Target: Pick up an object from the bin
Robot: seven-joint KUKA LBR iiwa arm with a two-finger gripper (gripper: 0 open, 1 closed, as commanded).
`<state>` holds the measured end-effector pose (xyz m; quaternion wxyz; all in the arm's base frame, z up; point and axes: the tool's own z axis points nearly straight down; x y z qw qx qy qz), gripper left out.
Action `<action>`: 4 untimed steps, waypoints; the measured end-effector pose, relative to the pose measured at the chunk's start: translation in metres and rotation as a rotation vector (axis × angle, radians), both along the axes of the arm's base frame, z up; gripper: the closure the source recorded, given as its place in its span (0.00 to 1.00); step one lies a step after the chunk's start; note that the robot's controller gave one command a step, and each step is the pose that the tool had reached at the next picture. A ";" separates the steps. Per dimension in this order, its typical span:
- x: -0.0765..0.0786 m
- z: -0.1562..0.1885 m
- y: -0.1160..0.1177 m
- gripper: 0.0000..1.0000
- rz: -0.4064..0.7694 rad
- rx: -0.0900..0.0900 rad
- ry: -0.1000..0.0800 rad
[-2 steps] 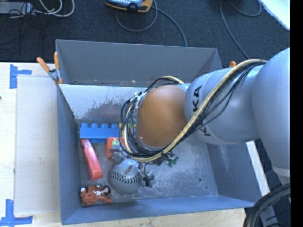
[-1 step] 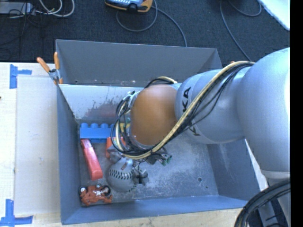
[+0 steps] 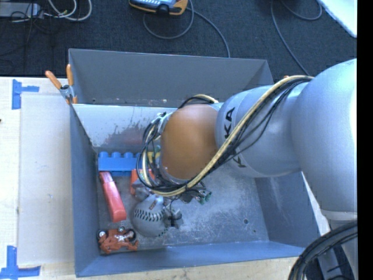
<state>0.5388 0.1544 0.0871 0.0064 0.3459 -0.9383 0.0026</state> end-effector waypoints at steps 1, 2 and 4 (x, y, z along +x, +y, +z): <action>0.006 0.006 0.003 1.00 -0.002 -0.004 0.006; 0.009 0.009 0.004 1.00 0.007 -0.003 0.008; 0.002 0.031 0.023 1.00 0.220 0.002 0.006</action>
Offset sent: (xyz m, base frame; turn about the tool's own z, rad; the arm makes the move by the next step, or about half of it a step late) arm 0.0182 -0.0036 0.0116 -0.0470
